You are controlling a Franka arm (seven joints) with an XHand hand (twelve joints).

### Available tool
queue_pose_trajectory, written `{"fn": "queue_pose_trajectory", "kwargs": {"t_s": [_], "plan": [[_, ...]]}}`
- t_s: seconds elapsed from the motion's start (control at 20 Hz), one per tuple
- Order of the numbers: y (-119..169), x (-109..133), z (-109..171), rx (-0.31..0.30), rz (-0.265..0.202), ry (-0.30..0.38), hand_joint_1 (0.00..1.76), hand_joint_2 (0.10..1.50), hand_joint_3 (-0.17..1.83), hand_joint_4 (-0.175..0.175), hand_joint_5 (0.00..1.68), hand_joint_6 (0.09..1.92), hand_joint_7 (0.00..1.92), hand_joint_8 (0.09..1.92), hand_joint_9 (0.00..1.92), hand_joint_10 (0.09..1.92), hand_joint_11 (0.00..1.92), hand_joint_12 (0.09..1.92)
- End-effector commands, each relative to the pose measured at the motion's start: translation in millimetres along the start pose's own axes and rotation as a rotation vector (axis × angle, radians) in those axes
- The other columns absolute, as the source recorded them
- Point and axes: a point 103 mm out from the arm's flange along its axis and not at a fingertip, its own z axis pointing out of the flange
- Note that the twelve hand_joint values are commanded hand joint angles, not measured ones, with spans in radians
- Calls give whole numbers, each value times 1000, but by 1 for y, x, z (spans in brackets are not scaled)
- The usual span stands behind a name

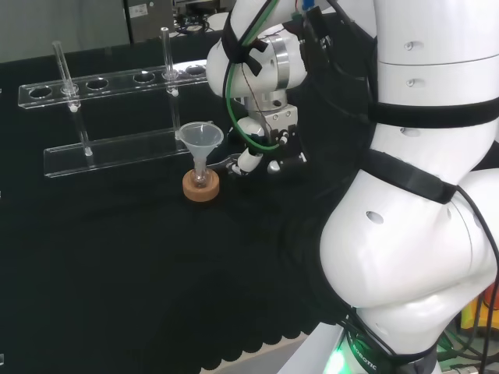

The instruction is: Pick up the weighing funnel.

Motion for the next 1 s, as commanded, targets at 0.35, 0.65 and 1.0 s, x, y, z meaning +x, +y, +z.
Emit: {"fn": "queue_pose_trajectory", "kwargs": {"t_s": [0.35,0.65,1.0], "plan": [[2,0,3,-3,5,-10,844,675,549,-70,578,120,398,772,594,651,187,1369],[4,1,5,2,11,-29,851,679,551,-69,583,126,397,772,595,650,188,1368],[5,1,6,7,14,-36,857,682,553,-67,625,155,398,771,597,650,192,1366]]}}
